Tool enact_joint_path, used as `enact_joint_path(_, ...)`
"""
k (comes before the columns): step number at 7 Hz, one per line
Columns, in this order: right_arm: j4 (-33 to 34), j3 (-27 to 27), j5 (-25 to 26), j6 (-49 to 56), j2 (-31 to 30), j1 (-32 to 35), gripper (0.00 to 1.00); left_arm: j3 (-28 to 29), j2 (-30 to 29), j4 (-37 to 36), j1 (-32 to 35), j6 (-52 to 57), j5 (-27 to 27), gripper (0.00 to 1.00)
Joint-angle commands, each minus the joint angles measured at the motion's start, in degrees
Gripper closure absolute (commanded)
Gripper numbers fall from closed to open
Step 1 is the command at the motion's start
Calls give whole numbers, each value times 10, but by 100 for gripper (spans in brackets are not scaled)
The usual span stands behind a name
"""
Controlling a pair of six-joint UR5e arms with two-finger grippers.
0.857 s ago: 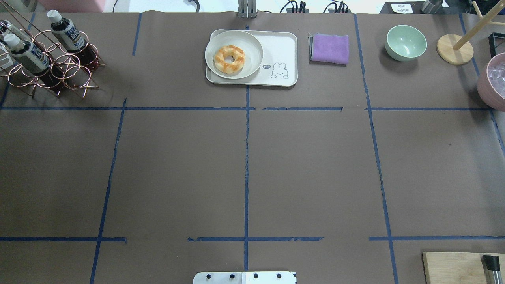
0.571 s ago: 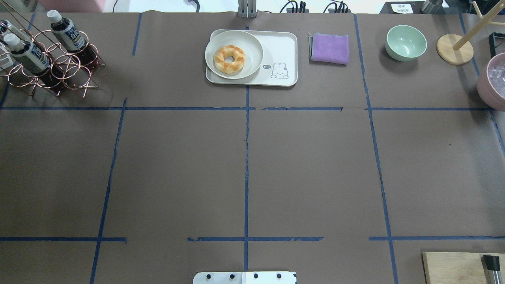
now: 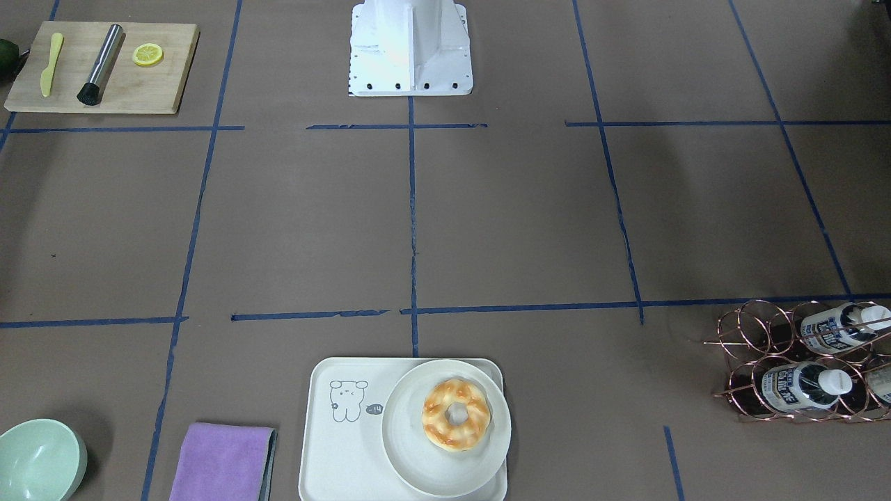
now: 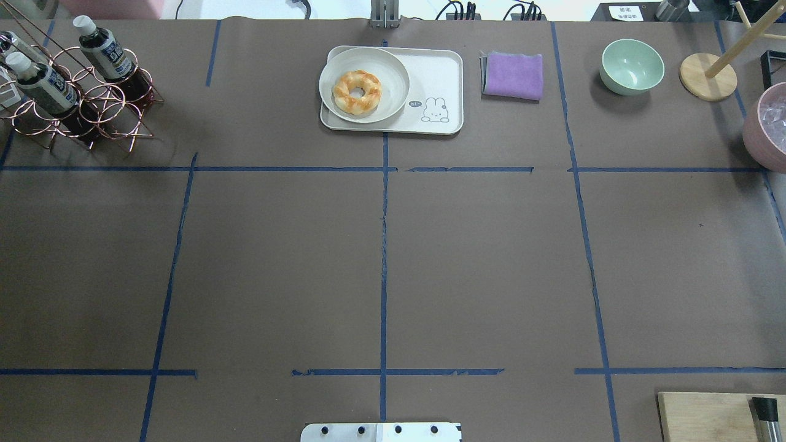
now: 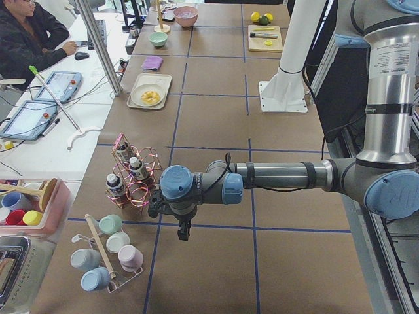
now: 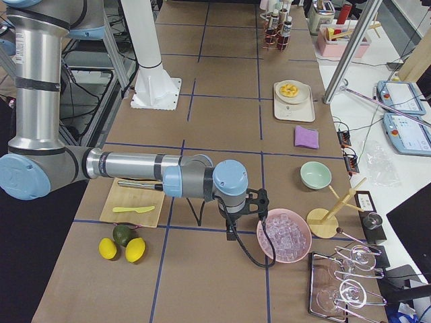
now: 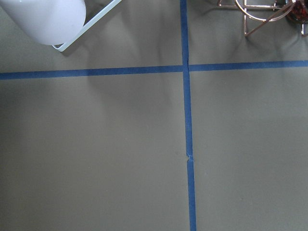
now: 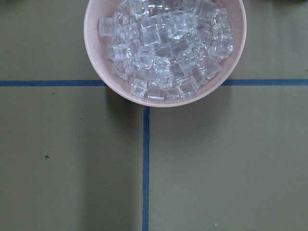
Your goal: Place tea on tray
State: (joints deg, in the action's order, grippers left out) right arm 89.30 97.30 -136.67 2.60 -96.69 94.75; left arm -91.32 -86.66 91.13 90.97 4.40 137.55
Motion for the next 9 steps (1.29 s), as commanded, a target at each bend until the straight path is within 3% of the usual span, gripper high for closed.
enact_joint_path(1, 0, 0, 0, 0, 1, 0, 0, -2, 0, 0, 0, 0, 0, 0)
enact_joint_path(4, -1, 2, 0, 0, 6, -1, 0, -14, -2, 46, 0, -10, 1, 0)
enact_joint_path(9, -2, 7, -1, -1, 9, -2, 0, -27, 0, 404, -57, -286, 6, 0)
